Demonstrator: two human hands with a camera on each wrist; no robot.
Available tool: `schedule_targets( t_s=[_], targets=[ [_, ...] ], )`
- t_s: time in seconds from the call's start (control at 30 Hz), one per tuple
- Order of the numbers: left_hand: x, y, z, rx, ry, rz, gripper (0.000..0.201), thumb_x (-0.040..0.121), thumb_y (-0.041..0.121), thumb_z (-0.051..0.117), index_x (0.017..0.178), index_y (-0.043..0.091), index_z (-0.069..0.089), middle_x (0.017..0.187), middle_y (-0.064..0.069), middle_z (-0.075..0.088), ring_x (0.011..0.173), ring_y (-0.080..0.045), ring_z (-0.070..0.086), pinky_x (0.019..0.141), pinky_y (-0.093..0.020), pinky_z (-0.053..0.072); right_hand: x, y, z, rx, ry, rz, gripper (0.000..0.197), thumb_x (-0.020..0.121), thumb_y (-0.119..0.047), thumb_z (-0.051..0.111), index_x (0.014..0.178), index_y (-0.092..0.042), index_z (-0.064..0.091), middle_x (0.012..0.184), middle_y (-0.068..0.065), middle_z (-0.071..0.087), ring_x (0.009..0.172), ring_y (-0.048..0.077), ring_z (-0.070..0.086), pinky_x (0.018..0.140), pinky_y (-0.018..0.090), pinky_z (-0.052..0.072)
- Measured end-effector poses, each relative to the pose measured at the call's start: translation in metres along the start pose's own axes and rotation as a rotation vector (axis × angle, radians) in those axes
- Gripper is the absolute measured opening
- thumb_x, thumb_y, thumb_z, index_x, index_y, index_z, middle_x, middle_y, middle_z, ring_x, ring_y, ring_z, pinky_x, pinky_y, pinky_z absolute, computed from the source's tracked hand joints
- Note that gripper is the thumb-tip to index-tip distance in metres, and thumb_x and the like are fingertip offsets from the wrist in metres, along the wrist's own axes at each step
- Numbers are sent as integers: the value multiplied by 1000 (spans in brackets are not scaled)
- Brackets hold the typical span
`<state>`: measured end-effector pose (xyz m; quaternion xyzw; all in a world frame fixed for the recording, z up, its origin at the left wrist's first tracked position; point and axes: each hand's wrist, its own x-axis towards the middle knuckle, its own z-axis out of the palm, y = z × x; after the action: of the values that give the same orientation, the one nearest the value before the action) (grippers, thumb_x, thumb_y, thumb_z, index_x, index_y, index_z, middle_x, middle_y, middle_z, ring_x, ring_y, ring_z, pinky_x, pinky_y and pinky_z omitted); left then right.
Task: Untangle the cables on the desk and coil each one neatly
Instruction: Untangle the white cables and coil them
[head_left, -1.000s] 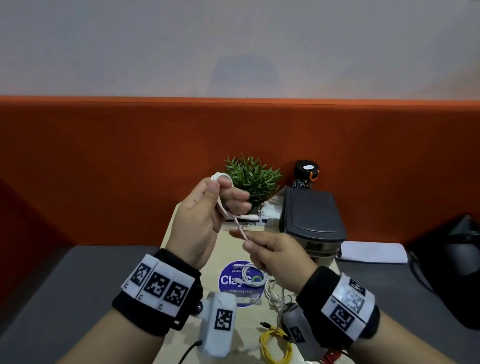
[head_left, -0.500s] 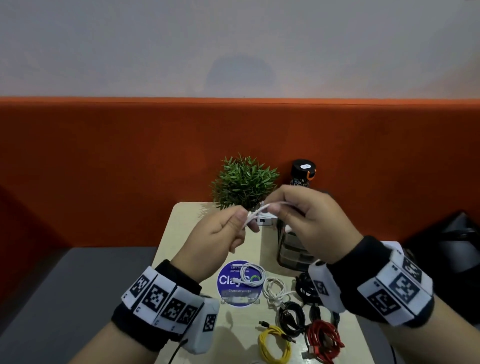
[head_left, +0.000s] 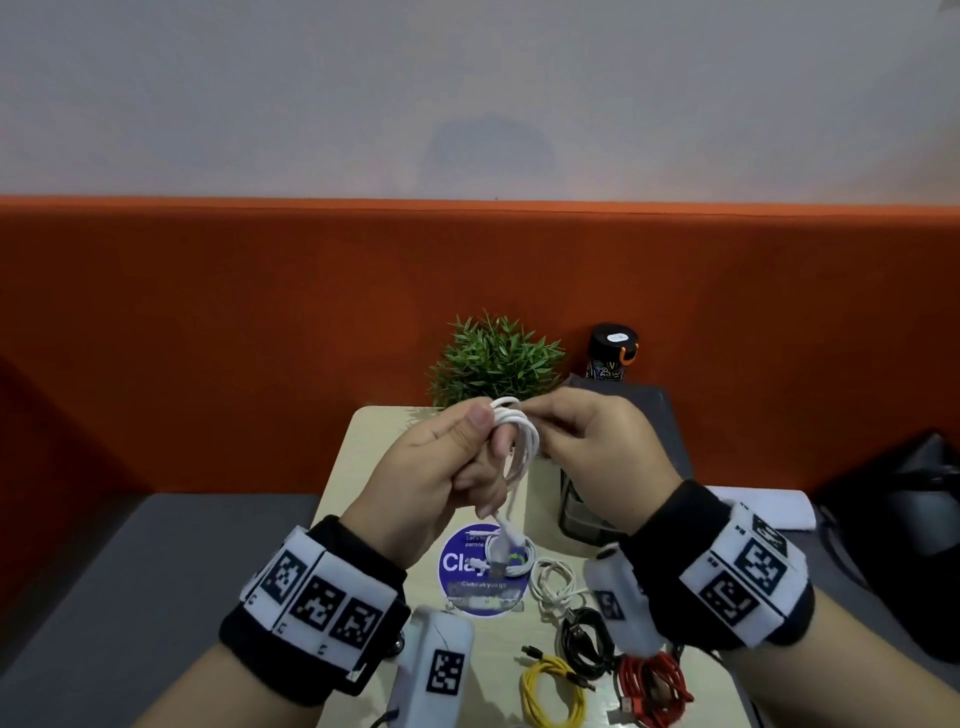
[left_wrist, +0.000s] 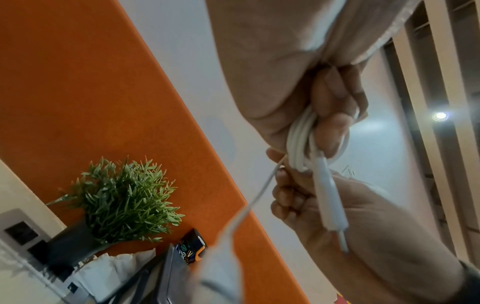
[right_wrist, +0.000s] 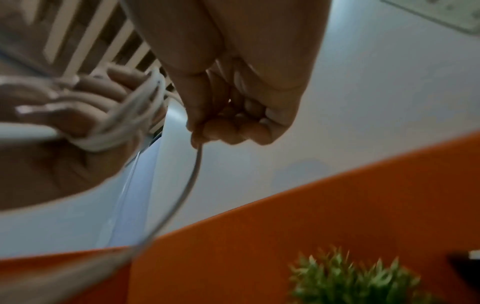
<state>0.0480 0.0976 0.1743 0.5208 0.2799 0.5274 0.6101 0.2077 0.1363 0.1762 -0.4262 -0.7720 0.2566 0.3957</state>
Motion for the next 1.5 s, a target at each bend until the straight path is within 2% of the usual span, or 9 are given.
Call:
schedule_targets(
  t_s=[0.17,0.23,0.37,0.57,0.83,1.07,1.23,1.4,1.5],
  targets=[
    [4,0,-1,-4,113,24,37,93,36,44,69,8,48,55,-6,37,47,-18,34,49,-25,35,-8,-7,-2,563,-226,147,47,68,8,46,105,-6,71,89,15,72,88,26,66,83,30,53],
    [5,-3,-5,81,165,13,38,90,39,43,71,7,45,61,-9,44,53,-20,41,56,-28,37,-10,-9,-1,639,-276,169,37,73,4,52,105,-3,70,90,12,72,88,19,67,81,24,51],
    [6,-8,-5,499,197,36,47,90,50,40,71,9,52,89,-20,47,80,-16,49,77,-27,42,-10,-6,10,543,-86,194,15,85,-1,64,85,-10,76,84,6,74,82,12,66,79,21,49],
    [6,-7,-11,762,220,88,40,89,43,34,71,14,55,91,-1,43,81,-2,44,74,-10,37,-11,3,19,675,-28,337,14,85,-1,62,86,-7,74,87,24,67,76,21,52,70,29,40],
    [10,-18,-19,829,197,43,43,87,48,32,77,15,57,96,-6,44,88,-8,44,78,-13,38,-9,11,23,874,-28,411,17,84,2,59,99,9,64,89,21,65,80,28,57,78,36,46],
    [14,-27,-32,977,240,28,38,92,45,32,66,27,53,88,4,41,91,-14,41,79,-24,37,-9,13,20,1038,-149,504,49,70,-7,66,117,-8,54,66,7,64,59,18,59,64,32,47],
    [14,-31,-27,1160,236,31,39,89,48,29,69,24,53,87,12,38,92,-13,35,85,-37,36,-10,4,25,783,-135,502,32,77,9,68,104,-7,63,72,2,65,58,9,57,57,22,46],
    [17,-30,-26,1128,270,33,38,92,44,29,63,28,47,83,9,38,90,-15,38,83,-39,38,-12,10,22,208,36,375,16,82,-8,67,83,-24,70,62,-6,64,57,7,55,56,20,45],
    [17,-31,-25,1188,273,56,41,95,44,30,67,22,49,83,9,37,88,-15,38,81,-39,37,-16,7,22,-5,30,266,19,85,-14,63,88,-31,71,57,-13,57,54,3,52,51,12,38]
  ],
)
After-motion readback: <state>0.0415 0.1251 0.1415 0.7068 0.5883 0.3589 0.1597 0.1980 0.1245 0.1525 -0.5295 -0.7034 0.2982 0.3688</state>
